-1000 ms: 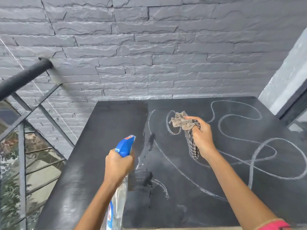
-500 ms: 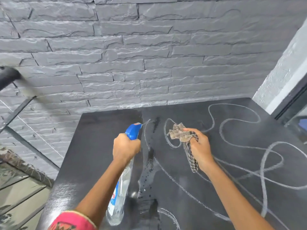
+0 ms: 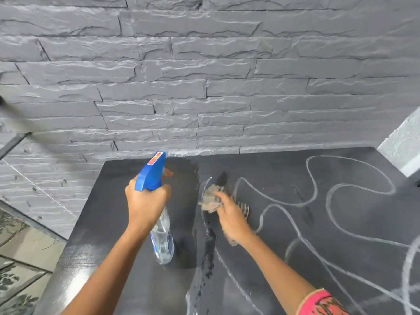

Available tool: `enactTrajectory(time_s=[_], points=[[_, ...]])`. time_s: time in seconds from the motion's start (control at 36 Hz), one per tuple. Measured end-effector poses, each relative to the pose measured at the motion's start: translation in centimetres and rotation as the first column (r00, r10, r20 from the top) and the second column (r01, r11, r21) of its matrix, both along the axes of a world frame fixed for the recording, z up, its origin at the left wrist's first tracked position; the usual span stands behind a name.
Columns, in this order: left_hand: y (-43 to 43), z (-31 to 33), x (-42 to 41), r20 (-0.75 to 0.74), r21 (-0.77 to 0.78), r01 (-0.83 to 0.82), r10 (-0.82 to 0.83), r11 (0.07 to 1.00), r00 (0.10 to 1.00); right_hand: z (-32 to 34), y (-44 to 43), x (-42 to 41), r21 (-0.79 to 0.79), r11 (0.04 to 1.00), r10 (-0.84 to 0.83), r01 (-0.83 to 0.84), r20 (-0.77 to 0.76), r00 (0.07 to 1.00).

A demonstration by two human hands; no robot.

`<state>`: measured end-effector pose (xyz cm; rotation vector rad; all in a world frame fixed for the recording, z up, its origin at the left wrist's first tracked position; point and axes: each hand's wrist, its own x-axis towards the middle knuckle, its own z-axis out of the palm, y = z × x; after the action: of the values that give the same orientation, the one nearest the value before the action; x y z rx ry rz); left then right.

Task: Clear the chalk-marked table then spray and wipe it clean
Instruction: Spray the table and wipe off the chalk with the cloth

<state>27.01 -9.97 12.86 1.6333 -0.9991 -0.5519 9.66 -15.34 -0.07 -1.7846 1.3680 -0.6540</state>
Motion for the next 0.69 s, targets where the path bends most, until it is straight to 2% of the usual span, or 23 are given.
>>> enactTrajectory(time_s=[0.06, 0.08, 0.11, 0.17, 0.25, 0.36, 0.53, 0.69], points=[[-1.2, -0.7, 0.3, -0.008, -0.045, -0.044, 0.044, 0.998, 0.999, -2.4, -0.4, 1.2, 0.079, 0.98, 0.193, -0.183, -0.14, 0.971], [-1.9, -1.0, 0.5, -0.024, -0.067, -0.069, 0.068, 0.995, 0.997, -3.5, -0.6, 1.6, 0.091, 0.963, 0.27, -0.254, -0.28, 0.921], [-2.5, -1.2, 0.7, -0.045, -0.086, -0.095, 0.092, 0.992, 0.995, -4.3, -0.7, 1.7, 0.072, 0.951, 0.303, -0.301, -0.418, 0.856], [-3.7, -1.7, 1.0, -0.074, -0.116, -0.137, 0.13, 0.984, 0.989, -5.0, -1.4, 1.9, -0.016, 0.948, 0.253, -0.317, -0.563, 0.786], [-5.2, -2.5, 1.4, -0.056, -0.122, -0.182, 0.176, 0.976, 0.983, -5.3, -4.2, 2.0, -0.052, 0.945, 0.226, -0.323, -0.61, 0.759], [-5.6, -3.3, 1.8, -0.035, -0.192, -0.126, 0.121, 0.973, 0.992, -5.2, -10.3, 2.0, -0.037, 0.951, 0.217, -0.308, -0.63, 0.746], [-5.0, -4.0, 2.2, -0.11, -0.271, -0.097, 0.069, 0.958, 0.992, -4.8, -17.4, 5.3, -0.001, 0.961, 0.208, -0.278, -0.661, 0.721], [-5.3, -3.9, 2.1, -0.091, -0.294, -0.094, 0.07, 0.951, 0.993, -5.5, -15.9, 10.5, -0.029, 0.876, 0.332, -0.481, -0.687, 0.646]])
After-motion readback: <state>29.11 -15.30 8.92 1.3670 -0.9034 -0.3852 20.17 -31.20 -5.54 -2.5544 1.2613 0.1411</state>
